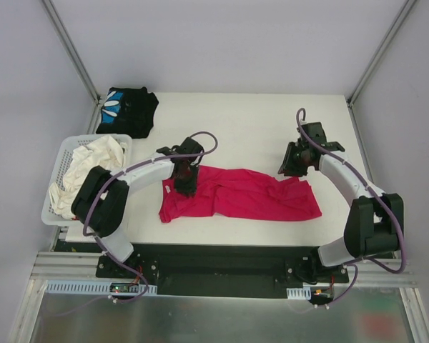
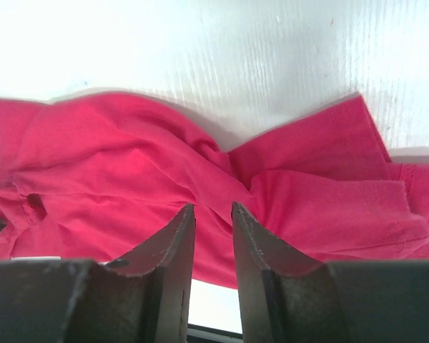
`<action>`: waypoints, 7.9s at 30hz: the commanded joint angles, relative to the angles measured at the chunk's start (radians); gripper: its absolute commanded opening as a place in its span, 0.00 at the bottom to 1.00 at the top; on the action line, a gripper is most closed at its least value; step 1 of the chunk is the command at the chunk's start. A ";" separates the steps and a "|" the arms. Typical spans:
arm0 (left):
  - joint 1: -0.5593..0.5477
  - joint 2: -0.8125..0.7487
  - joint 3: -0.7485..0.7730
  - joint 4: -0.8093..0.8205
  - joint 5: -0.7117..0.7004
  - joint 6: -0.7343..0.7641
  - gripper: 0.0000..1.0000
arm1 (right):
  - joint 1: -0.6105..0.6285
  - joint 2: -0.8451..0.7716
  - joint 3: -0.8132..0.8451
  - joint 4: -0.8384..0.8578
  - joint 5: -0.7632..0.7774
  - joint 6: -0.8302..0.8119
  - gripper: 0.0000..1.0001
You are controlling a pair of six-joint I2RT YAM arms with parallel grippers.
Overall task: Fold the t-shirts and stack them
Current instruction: Fold the other side of the tshirt into a rectangle, then rotate the tshirt 90 degrees
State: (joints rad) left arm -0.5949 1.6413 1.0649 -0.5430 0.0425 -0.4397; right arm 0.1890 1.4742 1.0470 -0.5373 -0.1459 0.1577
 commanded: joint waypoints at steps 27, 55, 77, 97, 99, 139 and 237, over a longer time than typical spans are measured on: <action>-0.016 -0.104 -0.126 0.133 -0.101 -0.123 0.26 | -0.108 0.026 0.046 -0.010 0.042 -0.149 0.43; -0.016 -0.342 -0.214 0.172 -0.144 -0.100 0.26 | -0.125 0.153 -0.081 0.043 0.310 -0.106 0.47; -0.014 -0.355 -0.217 0.100 -0.133 -0.057 0.30 | -0.184 0.167 -0.033 0.073 0.373 -0.121 0.48; -0.008 -0.025 -0.132 0.046 -0.147 -0.177 0.32 | -0.187 0.135 -0.048 0.056 0.338 -0.118 0.48; -0.008 -0.009 -0.125 0.045 -0.147 -0.175 0.32 | -0.186 0.123 -0.065 0.045 0.338 -0.109 0.48; 0.032 -0.038 -0.114 0.130 -0.279 -0.097 0.31 | -0.116 0.296 0.437 -0.236 0.074 -0.324 0.57; 0.291 0.719 1.153 -0.181 -0.136 0.223 0.31 | 0.053 0.218 -0.039 -0.061 -0.011 -0.119 0.01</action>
State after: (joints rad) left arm -0.3187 2.4470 2.1799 -0.6971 -0.0647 -0.2417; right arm 0.2390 1.7115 1.0214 -0.6121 -0.1524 0.0261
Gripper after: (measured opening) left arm 0.309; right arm 0.014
